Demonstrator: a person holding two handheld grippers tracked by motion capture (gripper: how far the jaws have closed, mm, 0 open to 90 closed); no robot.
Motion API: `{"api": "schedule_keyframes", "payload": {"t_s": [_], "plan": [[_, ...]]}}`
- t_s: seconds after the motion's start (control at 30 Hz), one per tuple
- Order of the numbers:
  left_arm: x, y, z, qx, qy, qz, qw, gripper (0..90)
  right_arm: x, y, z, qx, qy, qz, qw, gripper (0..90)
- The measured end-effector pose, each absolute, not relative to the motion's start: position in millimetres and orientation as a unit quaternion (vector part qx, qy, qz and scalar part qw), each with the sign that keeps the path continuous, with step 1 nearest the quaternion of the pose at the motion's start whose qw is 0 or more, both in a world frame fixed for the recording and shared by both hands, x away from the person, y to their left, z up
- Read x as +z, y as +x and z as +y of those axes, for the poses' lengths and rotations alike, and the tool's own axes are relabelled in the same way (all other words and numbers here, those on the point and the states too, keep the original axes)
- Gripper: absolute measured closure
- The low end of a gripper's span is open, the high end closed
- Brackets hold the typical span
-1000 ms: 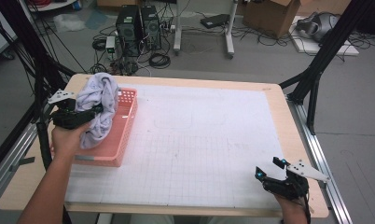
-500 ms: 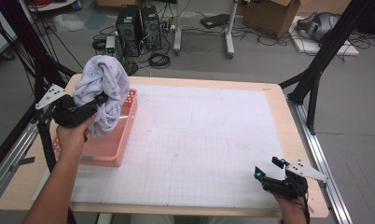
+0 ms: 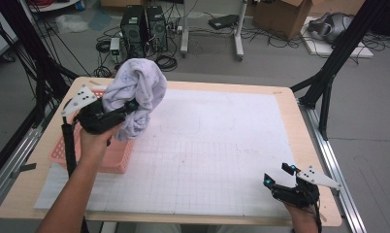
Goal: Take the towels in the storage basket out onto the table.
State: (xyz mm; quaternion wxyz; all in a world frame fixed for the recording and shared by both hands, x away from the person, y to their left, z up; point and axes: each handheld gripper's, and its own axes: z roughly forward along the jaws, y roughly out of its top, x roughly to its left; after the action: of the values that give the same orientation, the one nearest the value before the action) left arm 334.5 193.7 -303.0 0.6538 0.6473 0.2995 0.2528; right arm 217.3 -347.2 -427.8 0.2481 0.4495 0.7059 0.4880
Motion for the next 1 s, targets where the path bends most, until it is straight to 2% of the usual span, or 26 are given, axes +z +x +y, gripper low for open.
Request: {"api": "schedule_keyframes", "payload": {"t_s": [0.2,0.6,0.8,0.9,1.0], "plan": [[-306.8,334.0,164.6,0.237,0.662,0.270,0.658,56.8,-427.7,217.0,-347.5,0.488,0.447,0.707,0.249,17.0],[-333.9,341.5,91.3,0.172,0.701,0.232,0.652,56.4,-428.7,217.6,-345.1,0.485,0.445,0.712,0.243,17.0],[-361.2,347.0,59.9,0.130,0.720,0.249,0.635,55.4,-428.4,217.0,-345.8,0.485,0.442,0.713,0.247,17.0],[-375.0,346.1,37.7,0.107,0.744,0.249,0.610,54.3,-429.7,217.7,-345.6,0.480,0.442,0.717,0.245,17.0],[-385.2,347.8,22.2,0.100,0.755,0.260,0.594,52.5,-430.0,218.3,-344.3,0.479,0.441,0.719,0.244,17.0]]}}
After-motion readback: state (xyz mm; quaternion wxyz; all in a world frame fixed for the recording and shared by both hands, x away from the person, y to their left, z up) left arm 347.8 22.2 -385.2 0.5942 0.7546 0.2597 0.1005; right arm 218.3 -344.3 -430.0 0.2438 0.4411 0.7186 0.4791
